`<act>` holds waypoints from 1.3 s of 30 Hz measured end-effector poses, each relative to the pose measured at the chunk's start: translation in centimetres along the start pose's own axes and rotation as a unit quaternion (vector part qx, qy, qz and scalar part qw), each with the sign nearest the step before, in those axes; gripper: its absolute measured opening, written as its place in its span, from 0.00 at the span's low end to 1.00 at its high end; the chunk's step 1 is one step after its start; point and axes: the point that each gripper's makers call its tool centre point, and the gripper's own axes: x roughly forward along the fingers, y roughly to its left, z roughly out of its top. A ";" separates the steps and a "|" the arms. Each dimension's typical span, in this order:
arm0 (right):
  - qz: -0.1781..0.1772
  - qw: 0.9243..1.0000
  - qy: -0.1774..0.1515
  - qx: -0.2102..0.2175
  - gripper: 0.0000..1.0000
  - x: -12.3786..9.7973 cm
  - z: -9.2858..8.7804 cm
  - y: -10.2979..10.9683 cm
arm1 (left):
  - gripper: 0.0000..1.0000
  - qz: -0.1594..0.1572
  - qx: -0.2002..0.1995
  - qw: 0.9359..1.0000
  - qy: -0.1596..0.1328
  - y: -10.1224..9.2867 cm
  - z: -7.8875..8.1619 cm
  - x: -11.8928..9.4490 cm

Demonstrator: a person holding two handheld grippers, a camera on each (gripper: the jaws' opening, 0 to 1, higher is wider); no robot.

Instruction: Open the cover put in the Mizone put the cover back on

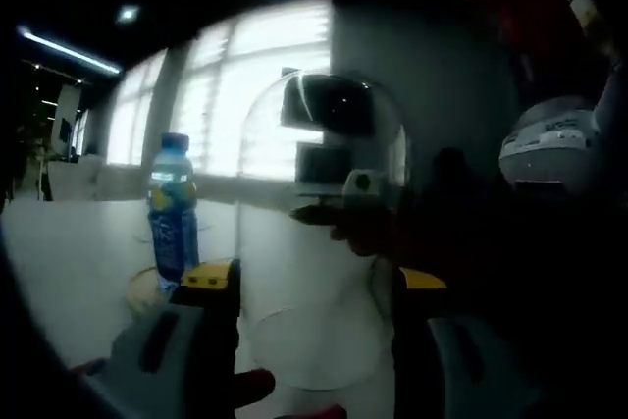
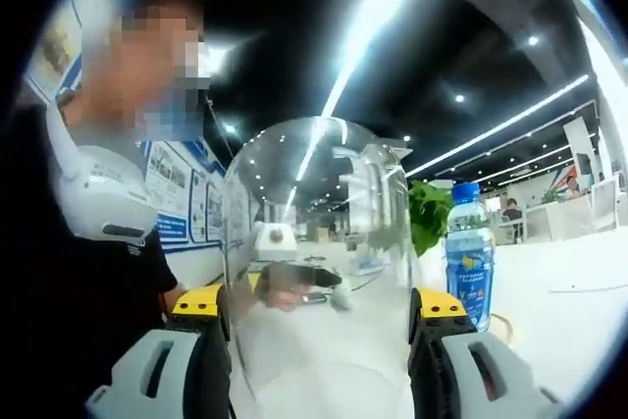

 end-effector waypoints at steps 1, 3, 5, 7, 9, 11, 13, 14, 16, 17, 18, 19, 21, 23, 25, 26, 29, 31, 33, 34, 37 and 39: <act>-0.001 1.000 0.004 0.001 0.69 0.1 0.0 0.1 | 0.54 0.001 -0.003 1.000 0.002 0.0 0.0 0.0; -0.001 1.000 0.008 -0.004 0.69 0.2 0.0 0.3 | 0.55 0.005 -0.012 1.000 0.001 0.1 0.2 -0.1; -0.003 1.000 0.012 -0.004 0.69 0.3 0.1 0.4 | 0.55 0.013 -0.006 1.000 -0.005 0.0 0.5 -0.1; -0.007 1.000 0.012 0.001 0.70 0.5 0.1 0.4 | 0.54 0.021 -0.016 1.000 0.003 0.0 0.3 0.0; -0.011 1.000 0.013 0.006 0.72 0.8 0.2 0.5 | 0.55 0.027 -0.011 0.999 0.013 -0.1 0.2 0.3; -0.013 1.000 0.017 0.006 0.73 1.0 0.2 0.5 | 0.57 0.031 -0.012 0.999 0.022 0.0 0.2 0.4; -0.015 1.000 0.023 0.008 0.75 1.4 0.2 0.5 | 0.59 0.035 -0.004 0.999 0.027 -0.1 0.2 0.6; -0.015 1.000 0.026 0.005 0.76 1.5 0.2 0.5 | 0.59 0.036 -0.001 0.999 0.028 -0.1 0.1 0.6; -0.016 0.999 0.032 0.009 0.77 1.7 0.2 0.4 | 0.60 0.039 0.004 0.999 0.033 -0.1 0.1 0.8; -0.017 0.999 0.036 0.009 0.77 1.7 0.2 0.4 | 0.61 0.041 0.006 0.999 0.035 -0.1 0.0 0.8; -0.017 0.999 0.039 0.010 0.77 1.7 0.2 0.3 | 0.63 0.043 0.006 0.998 0.037 -0.1 0.0 1.0; -0.018 0.999 0.042 0.010 0.77 1.7 0.2 0.3 | 0.64 0.048 0.011 0.998 0.046 -0.1 -0.4 1.2; -0.021 0.999 0.049 0.009 0.77 1.6 0.1 0.2 | 0.67 0.049 0.038 0.996 0.068 0.0 -1.3 1.7; -0.021 0.999 0.048 0.009 0.77 1.5 0.1 0.2 | 0.70 0.046 0.033 0.995 0.080 0.0 -1.9 2.0; -0.022 0.999 0.044 0.009 0.77 1.5 0.1 0.2 | 0.73 0.040 0.008 0.996 0.073 -0.2 -1.7 2.2; -0.022 0.999 0.042 0.009 0.77 1.5 0.1 0.2 | 0.75 0.043 -0.004 0.997 0.066 -0.1 -1.6 2.2; -0.022 0.999 0.039 0.009 0.77 1.4 0.1 0.1 | 0.84 0.044 -0.057 0.997 0.039 0.0 -1.1 2.4; -0.022 0.999 0.040 0.009 0.77 1.4 0.2 0.1 | 0.84 0.025 -0.056 0.998 -0.002 -0.5 0.1 2.4; -0.022 0.999 0.040 0.009 0.77 1.3 0.2 0.1 | 0.79 0.034 -0.046 0.998 0.007 -0.2 -0.2 2.2; -0.022 0.999 0.040 0.008 0.77 1.3 0.2 0.0 | 0.74 0.050 -0.018 0.999 0.007 0.4 0.0 2.1; -0.021 0.999 0.037 0.008 0.77 1.2 0.2 0.0 | 0.70 0.054 -0.006 0.998 0.016 0.2 -0.5 2.1; -0.022 0.999 0.035 0.007 0.77 1.2 0.2 0.0 | 0.69 0.052 0.021 0.998 0.006 -0.2 -0.2 2.1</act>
